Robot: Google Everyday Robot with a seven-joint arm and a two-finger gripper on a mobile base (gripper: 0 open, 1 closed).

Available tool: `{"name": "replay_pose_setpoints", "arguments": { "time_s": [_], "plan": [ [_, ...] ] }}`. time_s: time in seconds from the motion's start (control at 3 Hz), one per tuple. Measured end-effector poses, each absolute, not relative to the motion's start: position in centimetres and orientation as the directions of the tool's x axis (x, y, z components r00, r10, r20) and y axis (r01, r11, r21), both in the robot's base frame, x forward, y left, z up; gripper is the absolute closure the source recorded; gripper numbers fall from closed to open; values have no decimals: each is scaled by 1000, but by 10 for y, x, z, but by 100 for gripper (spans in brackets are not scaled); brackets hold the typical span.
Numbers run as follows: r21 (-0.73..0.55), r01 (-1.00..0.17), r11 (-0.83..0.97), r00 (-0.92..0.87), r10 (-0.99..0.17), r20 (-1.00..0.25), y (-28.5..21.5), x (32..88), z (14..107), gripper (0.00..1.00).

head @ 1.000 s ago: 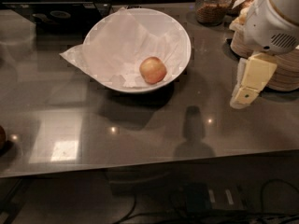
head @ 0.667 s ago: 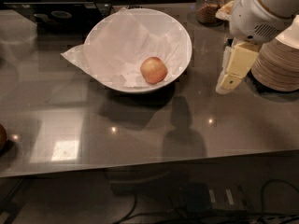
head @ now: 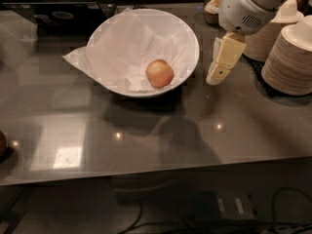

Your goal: Pick apple from white bowl

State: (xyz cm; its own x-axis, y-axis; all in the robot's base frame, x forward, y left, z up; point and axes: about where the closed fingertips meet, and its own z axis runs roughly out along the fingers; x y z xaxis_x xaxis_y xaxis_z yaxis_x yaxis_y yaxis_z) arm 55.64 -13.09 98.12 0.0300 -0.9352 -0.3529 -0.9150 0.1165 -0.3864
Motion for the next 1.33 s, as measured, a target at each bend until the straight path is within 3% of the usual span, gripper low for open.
{"name": "replay_pose_setpoints", "arguments": {
  "time_s": [0.33,0.67,1.0,1.33],
  "plan": [
    [-417,-898,143,54,-903,-426,-117,570,979,0],
    [-429,-889,160,133,-806,-577,-70,601,977,1],
    [-412,-894,176,162,-731,-663,-46,619,977,18],
    [-390,-905,170,162,-710,-685,-36,627,974,21]
  ]
}}
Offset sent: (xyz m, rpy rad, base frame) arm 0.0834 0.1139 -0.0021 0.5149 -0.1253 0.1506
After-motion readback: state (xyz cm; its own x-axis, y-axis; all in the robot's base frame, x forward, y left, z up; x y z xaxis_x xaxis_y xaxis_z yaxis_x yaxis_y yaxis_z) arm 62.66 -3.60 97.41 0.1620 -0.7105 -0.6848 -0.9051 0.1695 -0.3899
